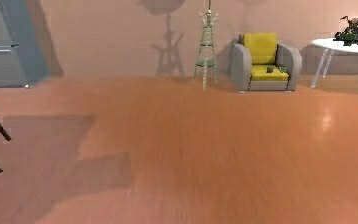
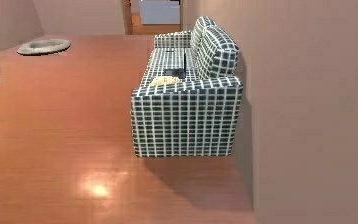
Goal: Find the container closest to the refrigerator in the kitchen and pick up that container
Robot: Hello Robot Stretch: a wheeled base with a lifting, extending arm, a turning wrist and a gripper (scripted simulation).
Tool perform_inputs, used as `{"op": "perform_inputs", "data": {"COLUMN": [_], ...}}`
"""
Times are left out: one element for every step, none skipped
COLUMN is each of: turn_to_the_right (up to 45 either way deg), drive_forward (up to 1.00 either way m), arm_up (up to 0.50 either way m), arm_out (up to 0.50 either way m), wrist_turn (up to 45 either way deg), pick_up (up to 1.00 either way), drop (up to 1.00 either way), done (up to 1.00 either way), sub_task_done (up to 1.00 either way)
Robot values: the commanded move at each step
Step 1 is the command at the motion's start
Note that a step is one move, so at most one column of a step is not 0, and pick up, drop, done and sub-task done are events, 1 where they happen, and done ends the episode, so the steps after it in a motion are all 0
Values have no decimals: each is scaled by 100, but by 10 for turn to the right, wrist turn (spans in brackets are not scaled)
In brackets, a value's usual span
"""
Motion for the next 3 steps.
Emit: {"op": "perform_inputs", "data": {"turn_to_the_right": [0,-390,0], "drive_forward": [50,0,100], "arm_up": [0,0,0], "arm_out": [0,0,0], "wrist_turn": [0,0,0], "pick_up": [0,0,0], "drop": [0,0,0], "done": [0,0,0], "sub_task_done": [0,0,0]}}
